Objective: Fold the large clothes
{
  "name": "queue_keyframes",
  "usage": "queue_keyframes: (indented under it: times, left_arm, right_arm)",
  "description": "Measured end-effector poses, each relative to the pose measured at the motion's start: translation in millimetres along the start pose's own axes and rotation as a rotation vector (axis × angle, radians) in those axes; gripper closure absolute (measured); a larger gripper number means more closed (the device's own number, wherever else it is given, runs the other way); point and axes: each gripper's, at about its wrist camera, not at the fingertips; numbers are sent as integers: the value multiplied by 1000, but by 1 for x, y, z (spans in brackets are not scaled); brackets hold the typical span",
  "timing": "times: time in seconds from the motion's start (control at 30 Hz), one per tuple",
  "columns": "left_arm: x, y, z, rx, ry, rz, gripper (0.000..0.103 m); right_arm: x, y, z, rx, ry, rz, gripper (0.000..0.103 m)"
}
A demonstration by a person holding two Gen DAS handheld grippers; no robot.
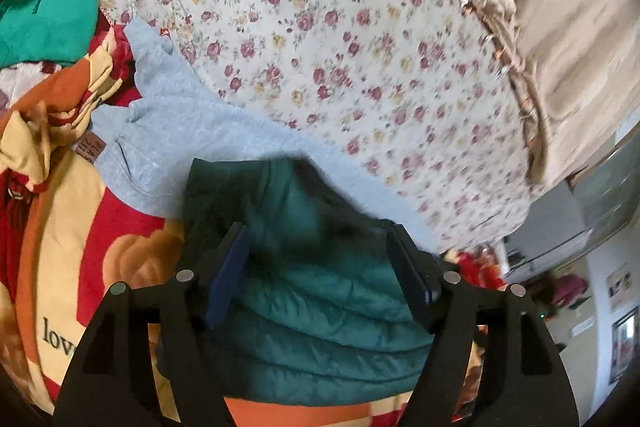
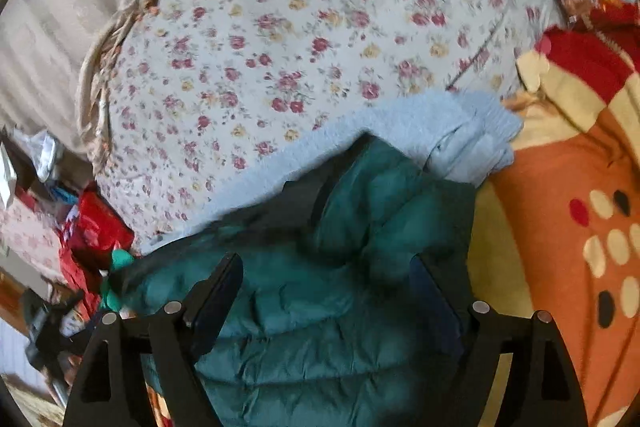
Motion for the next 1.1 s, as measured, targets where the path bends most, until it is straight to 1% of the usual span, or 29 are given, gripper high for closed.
queue_keyframes:
  times: [0.07,0.1,0.17,0.23,0.27,0.37,0.47,0.5,0.57,0.67,0.77,0.9,1.03,1.1]
  left_arm:
    - [-3,-4,8,47,-38,-8,32]
    - [-6,-9,13,77,-77,-22,32]
    - [-18,-32,25,153,-175,-72,32]
    - [-27,-51,25,188,-221,-109,32]
    - [-32,-68,26,206,-245,-138,32]
    - [-41,-105,19,271,-299,-198,32]
    - [-42,-140,2,372,-361,-226,32]
    - [-40,-146,-3,385,-368,-228,32]
    - [-34,-158,-15,403,-381,-231,32]
    - [-21,-176,-28,407,-388,-237,31]
    - [-12,-191,-34,420,-397,-232,27]
    - [-8,-205,-36,439,-411,-221,25]
    - [-6,-200,-29,450,-403,-242,25]
    - [2,-181,-22,399,-351,-234,25]
  right_arm:
    - [-7,1,-11,-33,65,12,20]
    - [-10,-1,-18,-46,97,12,20]
    - [-17,-12,-32,-69,156,-3,20]
    - [-22,-25,-40,-87,193,-19,20]
    - [-23,-31,-43,-95,205,-24,22]
    - [-26,-57,-55,-155,259,-34,28]
    - [-24,-77,-66,-219,329,-6,28]
    - [-23,-84,-69,-234,350,0,28]
    - [-18,-96,-73,-249,372,8,28]
    - [-7,-116,-79,-265,378,11,28]
    - [5,-133,-82,-263,365,2,27]
    - [10,-140,-84,-261,353,-1,24]
    - [10,-132,-86,-276,348,-12,24]
    - [15,-115,-80,-254,297,-13,24]
Point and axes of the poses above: each gripper's, at about its wrist camera, not at the fingertips, and y roughly against the way its jaws point, z to its right, x to its top, and after that the axes turned 14 degrees about -x, right-handed
